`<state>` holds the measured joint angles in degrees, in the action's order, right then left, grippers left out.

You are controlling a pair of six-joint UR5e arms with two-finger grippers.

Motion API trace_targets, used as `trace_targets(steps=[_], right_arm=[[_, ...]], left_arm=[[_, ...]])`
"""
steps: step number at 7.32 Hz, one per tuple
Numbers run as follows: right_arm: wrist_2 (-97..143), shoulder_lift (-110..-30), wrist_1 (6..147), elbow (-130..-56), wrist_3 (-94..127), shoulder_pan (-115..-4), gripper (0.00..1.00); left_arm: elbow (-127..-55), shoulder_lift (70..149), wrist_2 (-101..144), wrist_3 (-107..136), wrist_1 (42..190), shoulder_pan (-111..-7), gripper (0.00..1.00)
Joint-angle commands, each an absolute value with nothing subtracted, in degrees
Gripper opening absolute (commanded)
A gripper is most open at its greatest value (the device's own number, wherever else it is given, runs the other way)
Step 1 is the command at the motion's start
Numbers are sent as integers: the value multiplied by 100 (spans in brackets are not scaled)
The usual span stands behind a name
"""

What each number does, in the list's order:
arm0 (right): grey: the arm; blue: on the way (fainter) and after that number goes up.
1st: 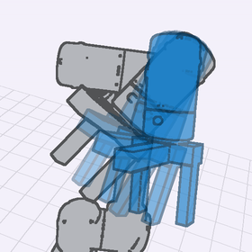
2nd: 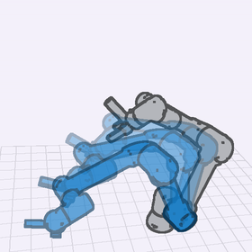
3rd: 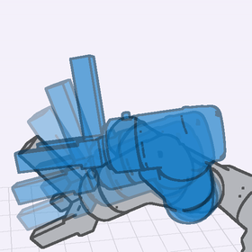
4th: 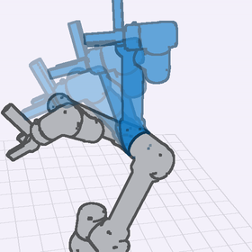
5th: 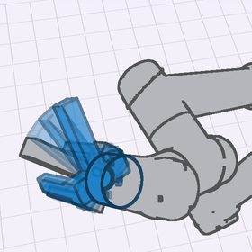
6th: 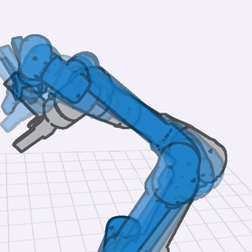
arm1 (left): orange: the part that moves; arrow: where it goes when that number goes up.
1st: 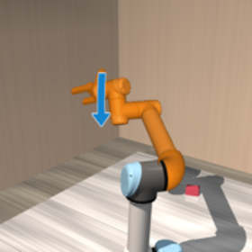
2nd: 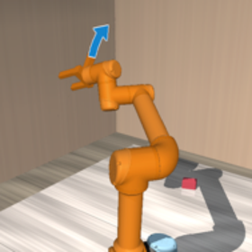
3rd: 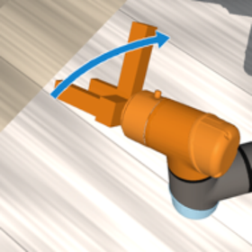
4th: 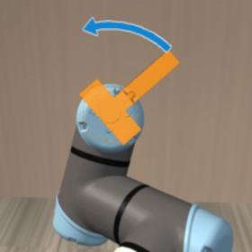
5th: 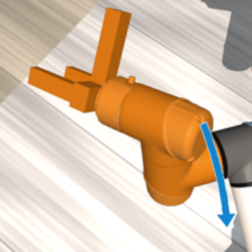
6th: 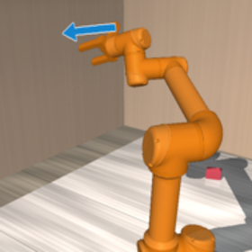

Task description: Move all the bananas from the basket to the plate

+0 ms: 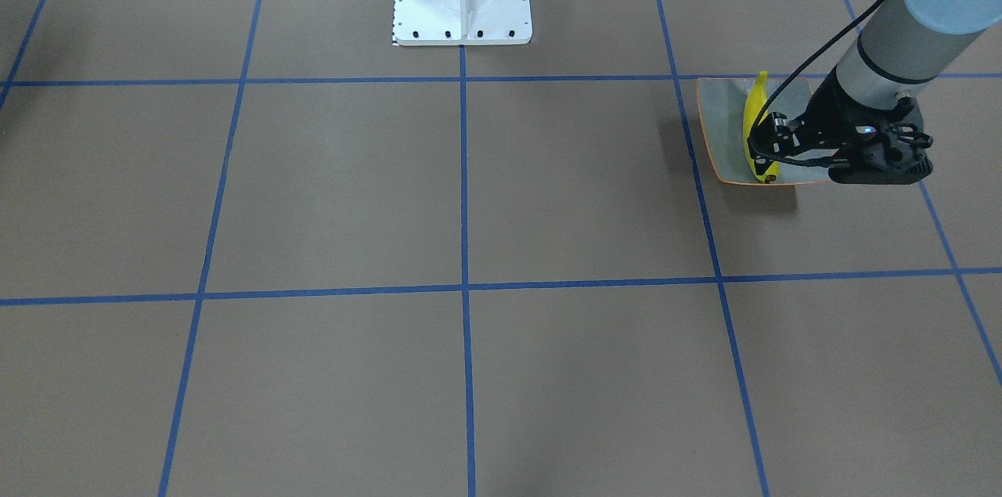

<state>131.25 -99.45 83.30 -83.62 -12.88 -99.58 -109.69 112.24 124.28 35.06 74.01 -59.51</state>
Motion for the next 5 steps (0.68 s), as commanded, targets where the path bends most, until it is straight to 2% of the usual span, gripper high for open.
trace_targets(steps=[1, 5], right_arm=[[13394, -10063, 8323, -8236, -1283, -10002, 100], [13781, -10072, 8349, -7849, -1214, -10002, 100]], left_arm=[[-10986, 11224, 12437, 3577, 7453, -5950, 100], [-11004, 11259, 12437, 3788, 7778, -5941, 100]])
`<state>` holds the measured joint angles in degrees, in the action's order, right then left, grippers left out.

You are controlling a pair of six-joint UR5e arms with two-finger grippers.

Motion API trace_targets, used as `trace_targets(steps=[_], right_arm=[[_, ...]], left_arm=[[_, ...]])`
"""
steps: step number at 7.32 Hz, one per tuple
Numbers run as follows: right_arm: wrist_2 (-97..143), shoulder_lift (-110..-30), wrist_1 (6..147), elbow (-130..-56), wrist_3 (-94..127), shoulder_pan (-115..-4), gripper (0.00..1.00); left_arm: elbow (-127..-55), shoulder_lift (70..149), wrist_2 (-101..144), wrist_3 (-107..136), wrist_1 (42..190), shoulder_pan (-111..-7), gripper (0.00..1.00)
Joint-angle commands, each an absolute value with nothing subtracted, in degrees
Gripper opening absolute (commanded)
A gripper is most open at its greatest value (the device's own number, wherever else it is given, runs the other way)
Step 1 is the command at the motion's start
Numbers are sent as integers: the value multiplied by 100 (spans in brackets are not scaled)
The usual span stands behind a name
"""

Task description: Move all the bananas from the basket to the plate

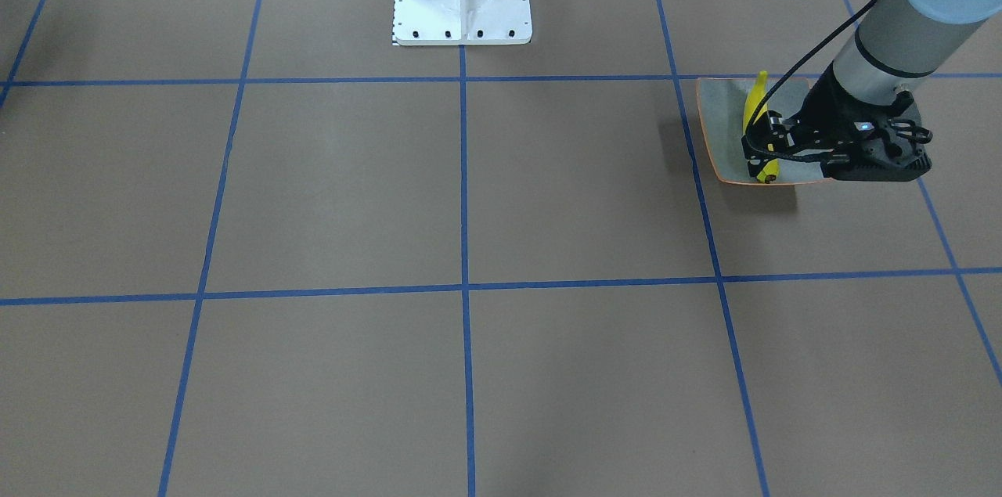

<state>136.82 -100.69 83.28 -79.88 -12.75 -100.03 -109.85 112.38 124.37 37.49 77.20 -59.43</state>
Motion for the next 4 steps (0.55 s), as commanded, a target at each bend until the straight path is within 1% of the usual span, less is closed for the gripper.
trace_targets(steps=[1, 4], right_arm=[[13807, -10064, 8350, -7649, -1213, -10002, 100], [13808, -10064, 8332, -7471, -1266, -10011, 100]], left_arm=[[-11030, 11302, 12437, 3788, 7770, -5941, 100], [-11013, 11399, 12437, 3832, 7761, -5898, 100]])
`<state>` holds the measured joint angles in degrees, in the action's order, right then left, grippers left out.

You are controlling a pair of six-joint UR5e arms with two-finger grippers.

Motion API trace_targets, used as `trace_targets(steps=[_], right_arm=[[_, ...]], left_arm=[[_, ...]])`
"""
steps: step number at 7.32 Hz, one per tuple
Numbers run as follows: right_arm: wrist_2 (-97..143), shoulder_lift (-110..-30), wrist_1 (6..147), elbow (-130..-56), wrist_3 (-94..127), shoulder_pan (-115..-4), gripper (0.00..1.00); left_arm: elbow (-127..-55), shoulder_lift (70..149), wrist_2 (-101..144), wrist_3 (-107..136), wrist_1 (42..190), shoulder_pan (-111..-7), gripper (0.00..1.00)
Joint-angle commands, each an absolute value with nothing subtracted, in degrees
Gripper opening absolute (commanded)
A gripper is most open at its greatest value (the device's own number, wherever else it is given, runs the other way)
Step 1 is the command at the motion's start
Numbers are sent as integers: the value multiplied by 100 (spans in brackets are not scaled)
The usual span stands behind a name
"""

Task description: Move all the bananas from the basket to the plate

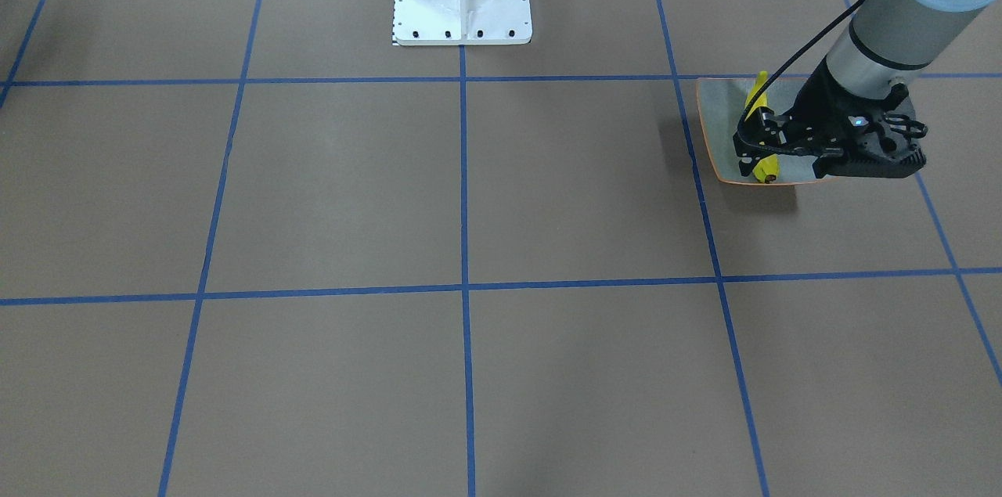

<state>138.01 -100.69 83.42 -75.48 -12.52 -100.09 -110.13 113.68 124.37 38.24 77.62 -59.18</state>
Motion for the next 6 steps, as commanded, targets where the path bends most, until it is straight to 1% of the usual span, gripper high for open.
trace_targets(steps=[1, 2, 3, 4, 6], right_arm=[[13808, -10055, 8332, -7471, -1248, -10011, 99], [13790, -10020, 8332, -7462, -1213, -10002, 98], [13790, -9976, 8332, -7462, -1195, -10002, 91], [13781, -9976, 8341, -7445, -1195, -10002, 88], [13790, -9967, 8341, -7436, -1204, -10002, 87]], left_arm=[[-11013, 11408, 12437, 3832, 7761, -5897, 100], [-11013, 11408, 12437, 3832, 7761, -5897, 100], [-11013, 11408, 12437, 3832, 7761, -5897, 100], [-11004, 11408, 12437, 3832, 7769, -5889, 100], [-10995, 11417, 12437, 3832, 7770, -5889, 100]])
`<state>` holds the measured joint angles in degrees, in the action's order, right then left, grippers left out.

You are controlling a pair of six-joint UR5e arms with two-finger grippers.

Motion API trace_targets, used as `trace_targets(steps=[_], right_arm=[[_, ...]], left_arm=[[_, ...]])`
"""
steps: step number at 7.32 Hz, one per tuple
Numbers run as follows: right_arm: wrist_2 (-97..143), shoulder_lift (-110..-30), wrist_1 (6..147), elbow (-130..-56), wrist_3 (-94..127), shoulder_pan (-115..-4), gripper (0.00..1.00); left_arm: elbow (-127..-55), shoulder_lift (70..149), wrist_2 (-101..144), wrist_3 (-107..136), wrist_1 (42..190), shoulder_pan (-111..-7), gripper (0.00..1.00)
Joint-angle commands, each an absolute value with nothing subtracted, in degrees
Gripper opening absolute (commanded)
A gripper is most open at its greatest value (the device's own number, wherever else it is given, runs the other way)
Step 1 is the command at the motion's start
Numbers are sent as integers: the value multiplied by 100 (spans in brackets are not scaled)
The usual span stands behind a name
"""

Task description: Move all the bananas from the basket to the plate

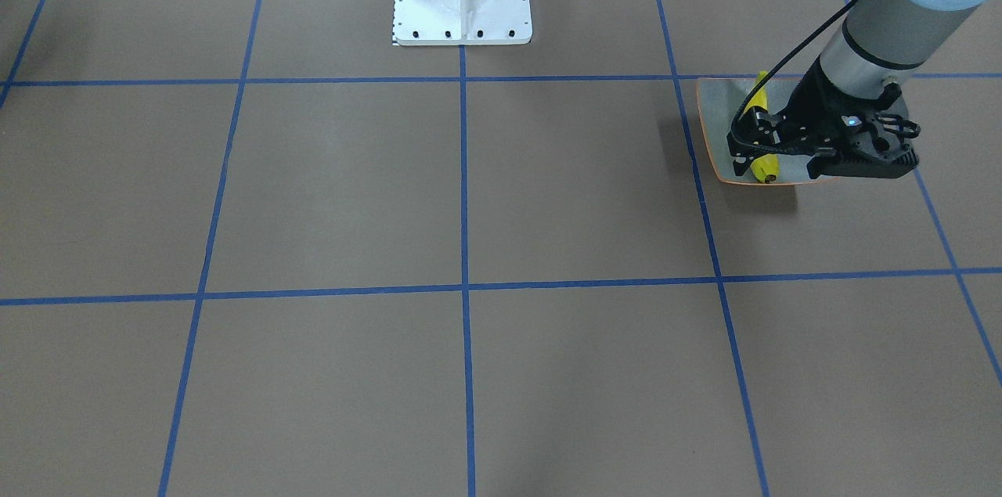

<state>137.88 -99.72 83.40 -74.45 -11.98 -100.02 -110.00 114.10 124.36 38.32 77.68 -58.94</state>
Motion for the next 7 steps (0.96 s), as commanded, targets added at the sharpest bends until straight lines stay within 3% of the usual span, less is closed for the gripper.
trace_targets(steps=[1, 7], right_arm=[[13781, -9949, 8332, -7357, -1204, -10002, 87], [13764, -9932, 8332, -7190, -1213, -9993, 87]], left_arm=[[-11004, 11417, 12437, 3832, 7770, -5889, 100], [-10986, 11417, 12437, 3832, 7778, -5889, 100]])
